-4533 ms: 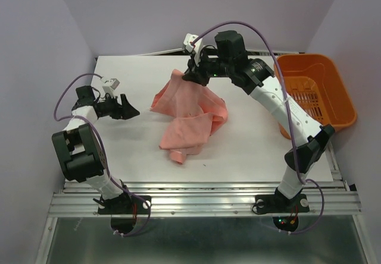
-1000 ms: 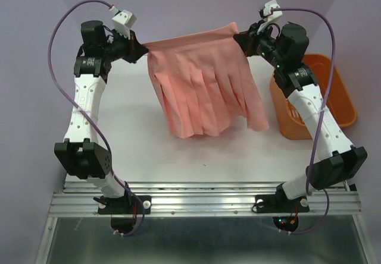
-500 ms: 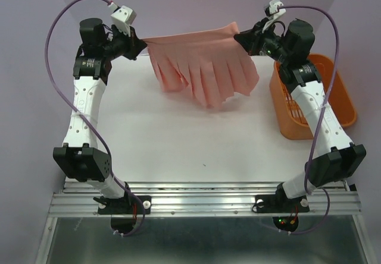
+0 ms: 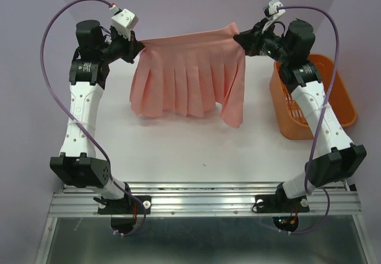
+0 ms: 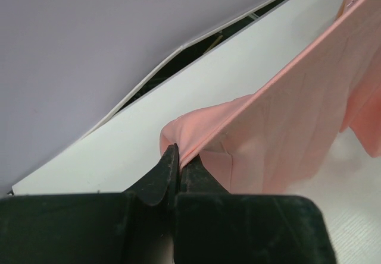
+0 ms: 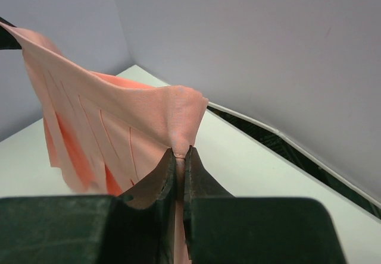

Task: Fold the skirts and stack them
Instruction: Flatten the skirt out

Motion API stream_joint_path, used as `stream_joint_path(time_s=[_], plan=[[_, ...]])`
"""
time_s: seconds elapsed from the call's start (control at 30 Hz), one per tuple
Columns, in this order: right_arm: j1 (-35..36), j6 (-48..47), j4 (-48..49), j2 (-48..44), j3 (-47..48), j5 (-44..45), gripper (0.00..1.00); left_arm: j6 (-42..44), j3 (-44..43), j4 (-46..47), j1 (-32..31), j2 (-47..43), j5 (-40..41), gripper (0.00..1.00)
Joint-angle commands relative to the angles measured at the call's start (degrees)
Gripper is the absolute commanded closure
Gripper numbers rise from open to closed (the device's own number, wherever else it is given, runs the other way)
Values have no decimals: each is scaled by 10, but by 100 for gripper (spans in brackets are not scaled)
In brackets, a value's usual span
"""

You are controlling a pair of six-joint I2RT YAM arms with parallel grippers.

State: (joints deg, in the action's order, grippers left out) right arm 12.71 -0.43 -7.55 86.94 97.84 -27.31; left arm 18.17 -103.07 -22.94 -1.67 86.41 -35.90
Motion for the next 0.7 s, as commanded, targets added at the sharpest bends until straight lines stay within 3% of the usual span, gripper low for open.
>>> stream_joint_path(time_s=[0.0, 0.33, 0.67], plan=[[-48, -29, 39, -27, 11, 111, 99, 24, -22, 13, 33, -10, 115, 100], [-48, -31, 27, -37, 4, 92, 99, 20, -1, 19, 33, -24, 103, 100], [-48, -50, -36, -164, -85, 38, 99, 44, 116, 9, 33, -175, 93, 100]])
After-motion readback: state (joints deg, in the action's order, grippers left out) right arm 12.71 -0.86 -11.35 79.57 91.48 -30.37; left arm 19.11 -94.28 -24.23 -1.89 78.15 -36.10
